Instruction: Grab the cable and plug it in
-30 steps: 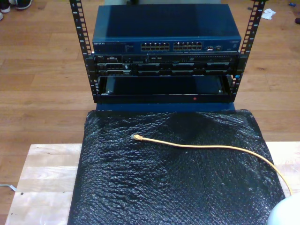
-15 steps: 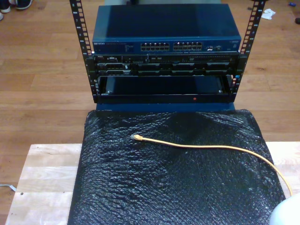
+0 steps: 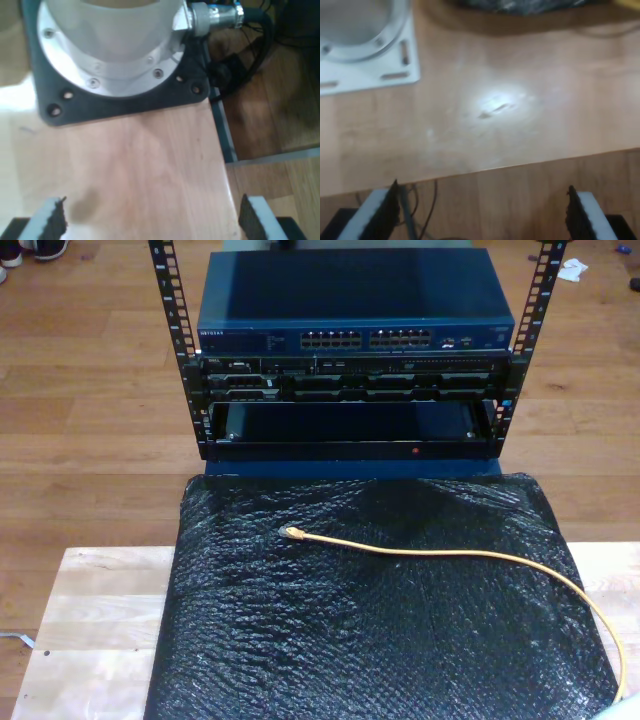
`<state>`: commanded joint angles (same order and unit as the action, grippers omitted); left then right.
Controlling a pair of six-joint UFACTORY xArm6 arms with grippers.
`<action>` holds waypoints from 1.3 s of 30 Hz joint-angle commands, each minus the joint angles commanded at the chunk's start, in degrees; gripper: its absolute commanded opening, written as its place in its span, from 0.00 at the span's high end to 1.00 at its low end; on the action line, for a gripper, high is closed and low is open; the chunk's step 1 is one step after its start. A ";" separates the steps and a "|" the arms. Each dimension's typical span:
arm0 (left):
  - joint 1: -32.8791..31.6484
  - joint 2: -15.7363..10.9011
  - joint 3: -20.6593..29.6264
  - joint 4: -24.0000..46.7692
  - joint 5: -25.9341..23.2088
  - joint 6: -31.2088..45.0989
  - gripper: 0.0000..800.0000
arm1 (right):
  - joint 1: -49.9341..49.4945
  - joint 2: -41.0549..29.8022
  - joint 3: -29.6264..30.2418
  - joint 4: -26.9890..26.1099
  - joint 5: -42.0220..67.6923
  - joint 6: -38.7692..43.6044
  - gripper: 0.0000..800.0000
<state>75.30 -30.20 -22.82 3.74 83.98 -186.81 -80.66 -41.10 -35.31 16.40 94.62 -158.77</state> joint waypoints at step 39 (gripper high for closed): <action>-31.38 4.66 -15.74 -21.80 5.89 -34.81 0.00 | 28.40 13.54 -18.11 14.86 7.91 39.38 0.01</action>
<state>43.91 -25.54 -38.56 -18.07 89.87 -221.63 -52.26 -27.56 -53.42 31.25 102.53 -119.38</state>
